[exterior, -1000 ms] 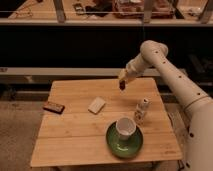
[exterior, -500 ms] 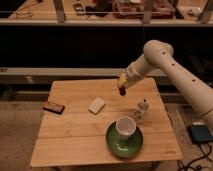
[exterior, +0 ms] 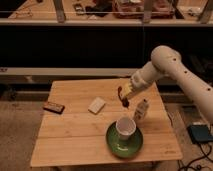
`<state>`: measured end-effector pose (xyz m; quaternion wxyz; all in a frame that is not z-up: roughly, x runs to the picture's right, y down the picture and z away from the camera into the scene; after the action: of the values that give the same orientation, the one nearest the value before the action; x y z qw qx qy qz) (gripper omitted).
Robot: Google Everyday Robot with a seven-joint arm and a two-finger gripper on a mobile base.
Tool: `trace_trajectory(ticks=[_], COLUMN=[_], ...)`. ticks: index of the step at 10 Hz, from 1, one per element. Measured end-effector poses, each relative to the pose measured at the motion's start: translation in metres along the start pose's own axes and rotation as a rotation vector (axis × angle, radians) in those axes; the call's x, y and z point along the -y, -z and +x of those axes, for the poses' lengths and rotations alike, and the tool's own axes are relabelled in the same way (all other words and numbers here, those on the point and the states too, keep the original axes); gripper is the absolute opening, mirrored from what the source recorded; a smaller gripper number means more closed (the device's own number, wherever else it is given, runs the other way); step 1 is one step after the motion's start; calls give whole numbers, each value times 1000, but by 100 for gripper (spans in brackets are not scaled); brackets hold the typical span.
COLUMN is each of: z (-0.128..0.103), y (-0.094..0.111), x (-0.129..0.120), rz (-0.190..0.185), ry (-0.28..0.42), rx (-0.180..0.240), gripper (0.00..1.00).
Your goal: Place the pepper in the ceramic cup
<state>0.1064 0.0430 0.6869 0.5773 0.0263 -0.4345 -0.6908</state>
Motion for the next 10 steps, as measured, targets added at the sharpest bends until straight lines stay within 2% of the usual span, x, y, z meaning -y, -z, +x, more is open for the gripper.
trace_trajectory(ticks=[3, 4, 10], z=[-49, -57, -57], y=[-5, -6, -7], x=[0, 0, 0], rz=[-20, -24, -24], ry=[50, 67, 70], rx=[95, 114, 115], gripper=[0, 0, 0])
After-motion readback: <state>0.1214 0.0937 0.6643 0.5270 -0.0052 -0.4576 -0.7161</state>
